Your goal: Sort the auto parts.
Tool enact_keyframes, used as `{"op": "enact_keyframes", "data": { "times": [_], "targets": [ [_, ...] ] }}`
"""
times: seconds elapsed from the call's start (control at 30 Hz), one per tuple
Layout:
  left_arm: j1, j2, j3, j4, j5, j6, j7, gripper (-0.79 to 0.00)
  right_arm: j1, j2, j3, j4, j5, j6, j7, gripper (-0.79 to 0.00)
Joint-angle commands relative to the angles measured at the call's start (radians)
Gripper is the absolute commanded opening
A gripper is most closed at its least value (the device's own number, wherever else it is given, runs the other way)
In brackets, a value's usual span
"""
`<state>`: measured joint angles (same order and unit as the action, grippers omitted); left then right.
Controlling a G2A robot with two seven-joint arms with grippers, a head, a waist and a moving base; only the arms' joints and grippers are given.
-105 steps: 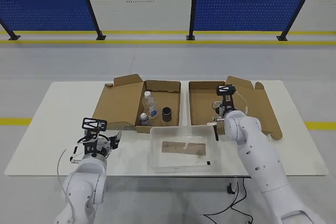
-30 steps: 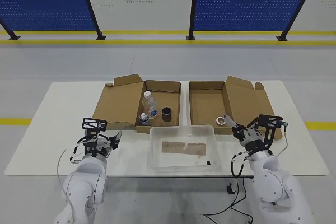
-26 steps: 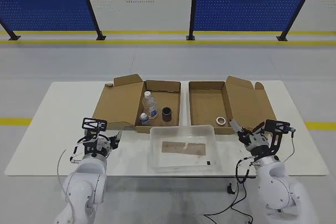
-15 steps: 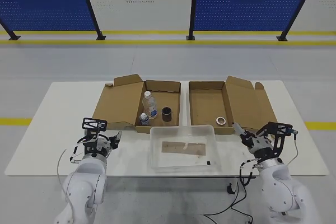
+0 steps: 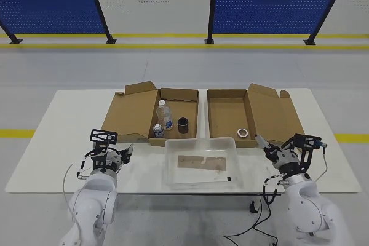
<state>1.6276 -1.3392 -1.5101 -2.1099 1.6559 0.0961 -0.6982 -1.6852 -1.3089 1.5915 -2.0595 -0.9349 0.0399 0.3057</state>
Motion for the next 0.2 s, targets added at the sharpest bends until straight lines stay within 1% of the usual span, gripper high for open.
{"op": "enact_keyframes", "data": {
  "times": [0.0,0.17],
  "targets": [
    [0.0,0.0,0.0,0.0,0.0,0.0,0.0,-0.001,0.0,0.0,0.0,0.0,0.0,0.0,0.0,-0.001],
    [0.0,0.0,0.0,0.0,0.0,0.0,0.0,0.0,0.0,0.0,0.0,0.0,0.0,0.0,0.0,-0.001]
  ]
}}
